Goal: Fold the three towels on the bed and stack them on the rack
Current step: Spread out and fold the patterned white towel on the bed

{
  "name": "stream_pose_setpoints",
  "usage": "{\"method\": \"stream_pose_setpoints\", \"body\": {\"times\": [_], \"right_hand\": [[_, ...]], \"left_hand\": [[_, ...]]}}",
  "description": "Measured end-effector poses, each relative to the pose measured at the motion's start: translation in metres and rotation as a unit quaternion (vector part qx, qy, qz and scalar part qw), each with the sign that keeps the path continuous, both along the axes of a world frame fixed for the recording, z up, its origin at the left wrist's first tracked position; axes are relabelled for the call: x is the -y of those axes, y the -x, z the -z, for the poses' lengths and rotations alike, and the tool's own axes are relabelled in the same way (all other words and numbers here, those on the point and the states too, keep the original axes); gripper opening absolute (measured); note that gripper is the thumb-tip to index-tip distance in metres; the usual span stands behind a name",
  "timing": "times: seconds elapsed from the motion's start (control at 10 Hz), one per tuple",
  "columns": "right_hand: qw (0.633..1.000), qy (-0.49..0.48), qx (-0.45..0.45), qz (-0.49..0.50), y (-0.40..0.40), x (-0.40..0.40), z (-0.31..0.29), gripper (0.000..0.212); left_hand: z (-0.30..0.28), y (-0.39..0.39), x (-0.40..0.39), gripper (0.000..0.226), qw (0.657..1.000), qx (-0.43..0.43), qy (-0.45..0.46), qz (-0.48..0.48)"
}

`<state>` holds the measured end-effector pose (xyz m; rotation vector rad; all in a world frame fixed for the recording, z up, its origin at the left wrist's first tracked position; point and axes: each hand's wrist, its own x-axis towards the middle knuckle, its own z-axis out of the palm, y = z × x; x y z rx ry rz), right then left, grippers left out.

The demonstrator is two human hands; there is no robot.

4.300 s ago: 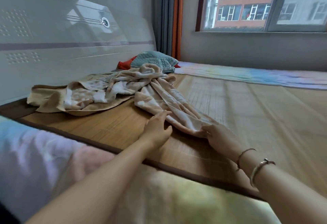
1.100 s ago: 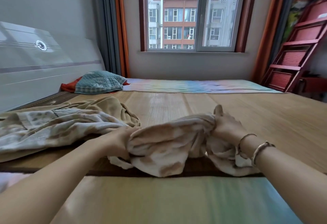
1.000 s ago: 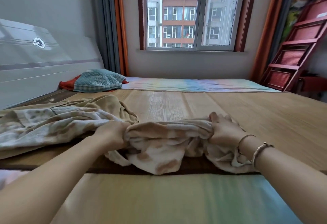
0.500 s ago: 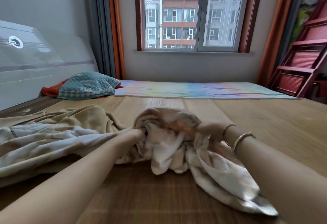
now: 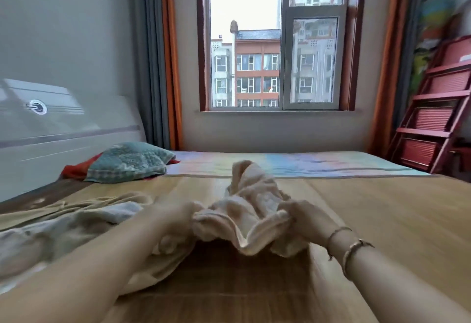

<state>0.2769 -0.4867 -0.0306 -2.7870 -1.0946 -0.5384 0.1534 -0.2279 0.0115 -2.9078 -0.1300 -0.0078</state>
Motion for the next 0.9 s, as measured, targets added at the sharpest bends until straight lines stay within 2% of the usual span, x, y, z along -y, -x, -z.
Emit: {"method": "stream_pose_setpoints", "body": {"times": [0.1, 0.2, 0.3, 0.4, 0.5, 0.6, 0.7, 0.8, 0.9], "right_hand": [[0.992, 0.095, -0.068, -0.038, 0.03, 0.017, 0.056, 0.025], [0.99, 0.072, -0.118, -0.028, 0.046, 0.035, 0.068, 0.024], [0.979, 0.039, -0.2, -0.023, 0.067, 0.05, 0.064, 0.013], [0.949, 0.153, -0.259, -0.09, 0.088, 0.06, 0.044, 0.033], [0.95, 0.029, -0.299, -0.092, 0.095, 0.075, 0.035, 0.056], [0.984, -0.06, -0.121, 0.112, 0.079, 0.102, 0.041, 0.047], [0.959, -0.056, -0.135, 0.243, 0.066, 0.126, 0.057, 0.025], [0.933, -0.067, -0.272, 0.227, 0.073, 0.117, 0.064, 0.01], [0.899, -0.178, -0.369, 0.153, 0.061, 0.091, 0.075, 0.016]], "left_hand": [[0.055, 0.019, -0.001, 0.034, 0.996, 0.008, -0.083, 0.039], [0.076, 0.042, 0.001, 0.035, 0.995, -0.06, -0.077, -0.034], [0.086, 0.064, 0.005, 0.035, 0.975, -0.179, -0.081, -0.101], [0.077, 0.069, 0.01, 0.053, 0.957, -0.256, -0.025, -0.135], [0.071, 0.058, 0.028, 0.025, 0.983, -0.153, 0.071, -0.073], [0.076, 0.043, 0.067, 0.036, 0.965, -0.032, 0.261, -0.004], [0.094, 0.033, 0.111, 0.039, 0.919, 0.008, 0.387, 0.081], [0.121, 0.022, 0.139, 0.054, 0.911, -0.045, 0.398, 0.096], [0.141, 0.018, 0.147, 0.076, 0.936, -0.15, 0.302, 0.099]]}}
